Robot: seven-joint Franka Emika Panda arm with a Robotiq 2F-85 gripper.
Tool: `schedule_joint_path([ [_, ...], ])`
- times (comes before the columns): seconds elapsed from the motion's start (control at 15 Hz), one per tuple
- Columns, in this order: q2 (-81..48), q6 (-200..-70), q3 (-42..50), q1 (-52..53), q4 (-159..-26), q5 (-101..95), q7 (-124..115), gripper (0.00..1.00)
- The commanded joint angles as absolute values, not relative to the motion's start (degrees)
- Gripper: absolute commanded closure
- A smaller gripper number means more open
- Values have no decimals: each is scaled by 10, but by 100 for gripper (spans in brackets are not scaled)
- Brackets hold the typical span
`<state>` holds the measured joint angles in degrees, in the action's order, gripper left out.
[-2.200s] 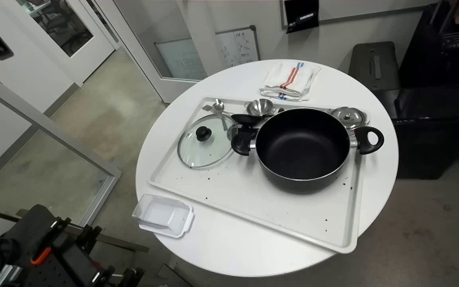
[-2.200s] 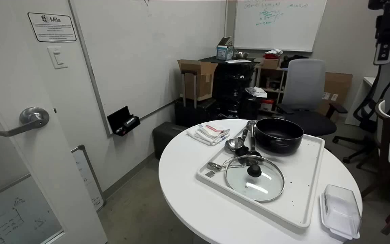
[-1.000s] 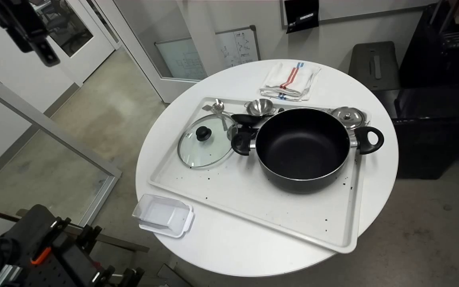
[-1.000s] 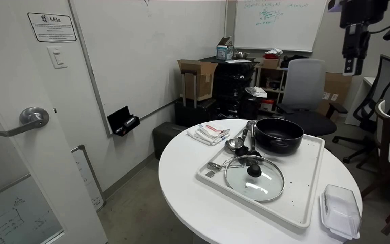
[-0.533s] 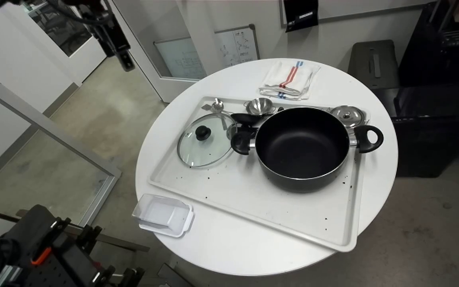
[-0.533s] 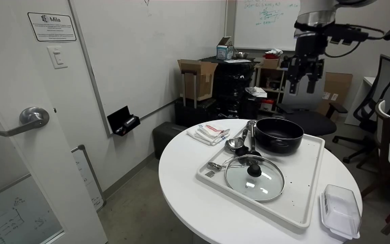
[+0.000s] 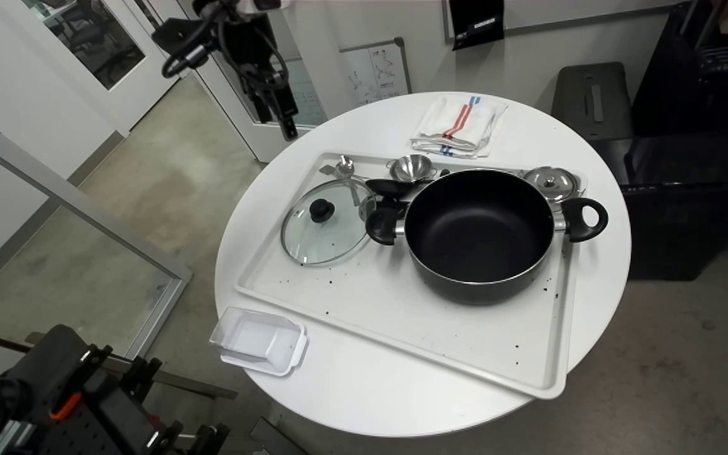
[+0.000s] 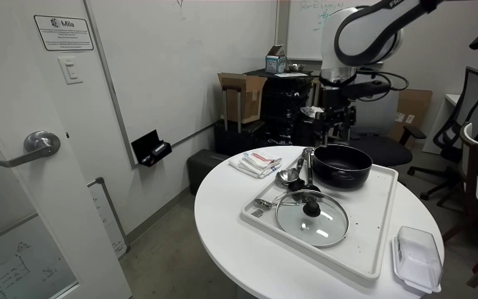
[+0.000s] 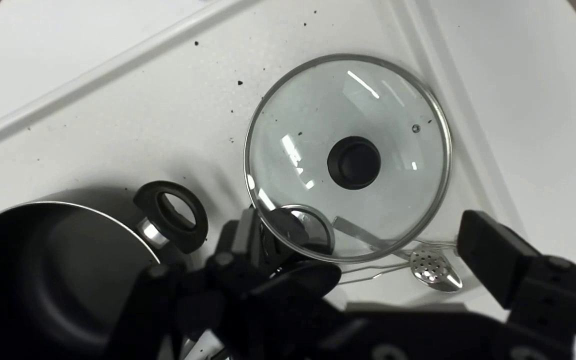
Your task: Put the lid on the pot
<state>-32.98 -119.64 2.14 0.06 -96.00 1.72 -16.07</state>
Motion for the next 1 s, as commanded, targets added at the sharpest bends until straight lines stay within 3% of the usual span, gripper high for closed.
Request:
schedule_joint_path([
  [0.0, -446, -1166, 39, 20, -829, -7, -186, 0],
  [0.93, -674, -1105, 54, 82, -608, -54, -182, 0],
])
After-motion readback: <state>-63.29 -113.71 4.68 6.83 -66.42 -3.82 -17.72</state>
